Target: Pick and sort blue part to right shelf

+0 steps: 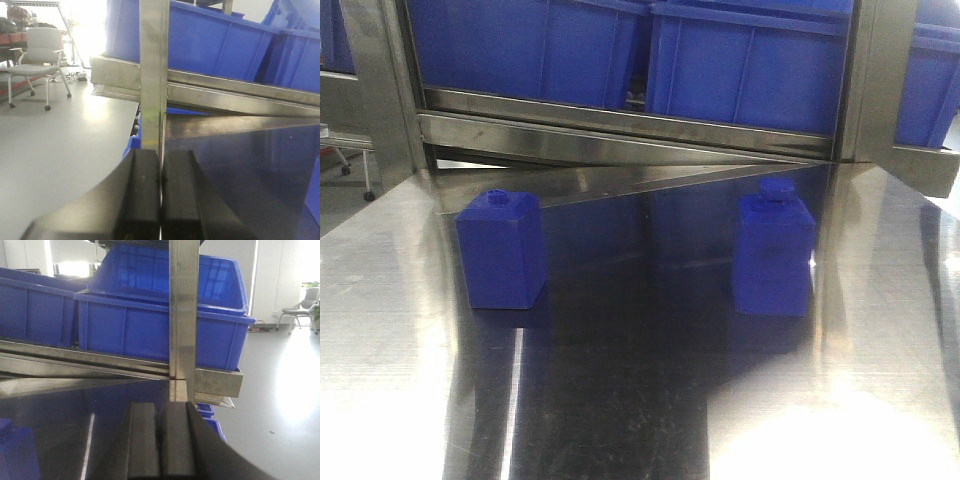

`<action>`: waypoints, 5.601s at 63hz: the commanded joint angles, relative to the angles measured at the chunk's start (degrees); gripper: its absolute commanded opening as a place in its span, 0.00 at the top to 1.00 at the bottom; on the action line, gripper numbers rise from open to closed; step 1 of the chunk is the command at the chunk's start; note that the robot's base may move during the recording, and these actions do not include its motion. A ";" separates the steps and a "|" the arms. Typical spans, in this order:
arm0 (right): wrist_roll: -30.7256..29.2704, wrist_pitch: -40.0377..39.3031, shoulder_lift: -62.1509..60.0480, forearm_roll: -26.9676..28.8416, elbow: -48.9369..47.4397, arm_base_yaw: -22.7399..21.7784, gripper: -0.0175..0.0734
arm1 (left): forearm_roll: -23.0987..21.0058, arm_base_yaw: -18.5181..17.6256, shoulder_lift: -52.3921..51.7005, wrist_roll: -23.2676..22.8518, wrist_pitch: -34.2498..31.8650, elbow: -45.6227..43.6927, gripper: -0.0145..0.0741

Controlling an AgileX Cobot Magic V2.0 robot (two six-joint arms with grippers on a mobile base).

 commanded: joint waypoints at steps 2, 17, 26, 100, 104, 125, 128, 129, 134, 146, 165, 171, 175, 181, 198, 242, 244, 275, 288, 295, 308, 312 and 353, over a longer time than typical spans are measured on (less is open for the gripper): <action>-0.17 -4.78 -1.22 0.00 -1.38 -0.28 0.75 | -0.11 0.06 -1.20 -0.38 -4.82 1.18 0.70; -0.17 -4.78 -1.22 0.00 -1.38 -0.28 0.75 | -0.11 0.06 -1.20 -0.38 -4.82 1.18 0.70; -0.17 -4.78 -1.22 0.00 -1.38 -0.28 0.75 | -0.11 0.06 -1.20 -0.38 -4.82 1.18 0.70; 4.92 24.64 33.03 -5.03 -35.22 3.11 0.75 | -0.11 0.06 -1.20 -0.38 -4.82 1.18 0.70; 6.66 24.64 36.10 -8.27 -36.27 5.51 0.75 | -0.11 0.06 -1.20 -0.38 -4.82 1.18 0.70; 17.04 31.49 53.31 -12.32 -44.18 18.57 0.51 | -0.11 0.06 -1.20 -0.38 -4.82 1.18 0.70; 18.15 32.77 55.08 -12.48 -45.45 19.59 0.39 | -0.11 0.06 -1.20 -0.38 -4.82 1.18 0.70; 18.55 33.27 55.78 -12.49 -45.91 19.89 0.35 | -0.11 0.06 -1.20 -0.38 -4.82 1.18 0.70; 21.66 37.16 60.29 -12.82 -49.27 21.40 0.15 | -0.11 0.06 -1.20 -0.38 -4.82 1.18 0.70; 29.76 50.20 68.95 -13.03 -58.86 24.74 0.13 | -0.11 0.06 -1.20 -0.38 -4.82 1.18 0.70; 37.55 67.82 82.25 -12.74 -76.17 31.16 0.13 | -0.11 0.06 -1.20 -0.38 -4.82 1.18 0.70; 37.70 70.80 85.92 -11.79 -81.21 32.21 0.13 | -0.11 0.06 -1.20 -0.38 -4.82 1.18 0.70; 37.70 72.53 88.56 -11.30 -84.28 32.94 0.13 | -0.11 0.06 -1.20 -0.38 -4.82 1.18 0.70; 37.70 73.67 91.95 -11.24 -87.53 33.65 0.13 | -0.11 0.06 -1.20 -0.38 -4.82 1.18 0.70; 37.74 73.40 97.23 -9.00 -89.31 34.01 0.13 | -0.11 0.06 -1.20 -0.38 -4.82 1.18 0.70; 37.87 65.64 100.93 -6.13 -84.59 31.73 0.13 | -0.11 0.06 -1.20 -0.38 -4.82 1.18 0.70; 37.87 65.75 101.17 -6.13 -84.59 31.67 0.13 | -0.11 0.06 -1.20 -0.38 -4.82 1.18 0.70; 37.87 66.40 103.32 -6.11 -84.59 30.95 0.19 | -0.11 0.06 -1.20 -0.38 -4.82 1.18 0.70; 37.87 66.40 103.32 -6.11 -84.59 30.88 0.35 | -0.11 0.06 -1.20 -0.38 -4.82 1.18 0.70; 37.87 66.47 103.20 -6.11 -84.59 30.88 0.37 | -0.11 0.06 -1.20 -0.38 -4.82 1.18 0.70; 37.75 66.90 101.27 -6.55 -84.59 30.88 0.37 | -0.11 0.06 -1.20 -0.38 -4.82 1.18 0.70; 36.77 67.26 99.96 -7.77 -84.59 30.88 0.37 | -0.11 0.06 -1.20 -0.38 -4.82 1.18 0.70; 5.03 37.54 75.72 -1.29 -60.60 15.75 0.37 | -0.11 0.06 -1.20 -0.38 -4.82 1.18 0.70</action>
